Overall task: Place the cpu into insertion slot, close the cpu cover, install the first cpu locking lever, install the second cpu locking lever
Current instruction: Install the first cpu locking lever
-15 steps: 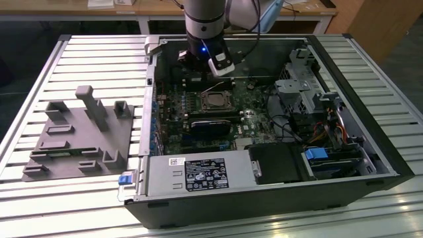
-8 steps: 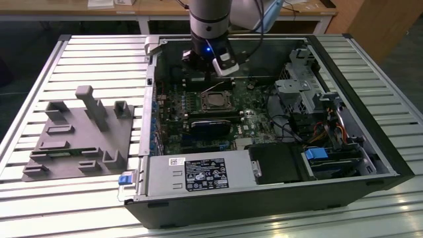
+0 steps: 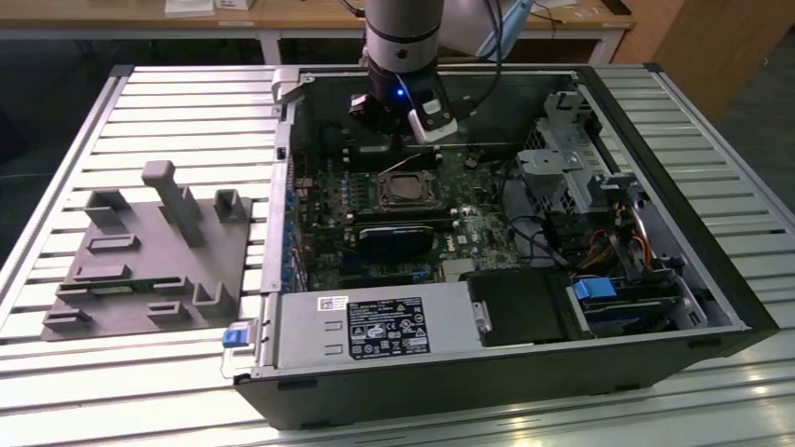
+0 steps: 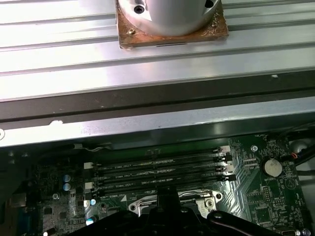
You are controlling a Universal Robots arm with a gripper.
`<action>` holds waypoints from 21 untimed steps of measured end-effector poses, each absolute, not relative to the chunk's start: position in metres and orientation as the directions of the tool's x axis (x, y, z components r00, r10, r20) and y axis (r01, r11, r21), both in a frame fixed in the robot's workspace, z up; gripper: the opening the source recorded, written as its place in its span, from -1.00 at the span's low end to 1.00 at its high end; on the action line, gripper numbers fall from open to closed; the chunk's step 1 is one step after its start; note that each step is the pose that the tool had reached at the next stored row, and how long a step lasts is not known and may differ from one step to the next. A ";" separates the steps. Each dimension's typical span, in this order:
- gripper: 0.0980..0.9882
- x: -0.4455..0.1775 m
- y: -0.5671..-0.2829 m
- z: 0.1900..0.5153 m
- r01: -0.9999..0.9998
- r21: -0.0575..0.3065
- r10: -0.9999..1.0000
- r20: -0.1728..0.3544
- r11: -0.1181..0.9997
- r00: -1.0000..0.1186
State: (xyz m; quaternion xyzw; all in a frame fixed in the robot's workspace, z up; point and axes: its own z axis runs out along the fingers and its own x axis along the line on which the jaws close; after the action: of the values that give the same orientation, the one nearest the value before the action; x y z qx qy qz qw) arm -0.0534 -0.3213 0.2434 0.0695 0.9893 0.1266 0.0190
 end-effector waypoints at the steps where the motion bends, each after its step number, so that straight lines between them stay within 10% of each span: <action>1: -0.99 -0.053 -0.321 0.243 0.133 0.253 0.142 -0.020 0.958 -0.990; 21: -0.99 -0.056 -0.321 0.238 0.111 0.221 0.140 -0.124 0.969 -0.982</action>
State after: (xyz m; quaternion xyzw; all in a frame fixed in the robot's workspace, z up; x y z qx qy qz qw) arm -0.0564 -0.3212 0.2379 0.0634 0.9898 0.1072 0.0693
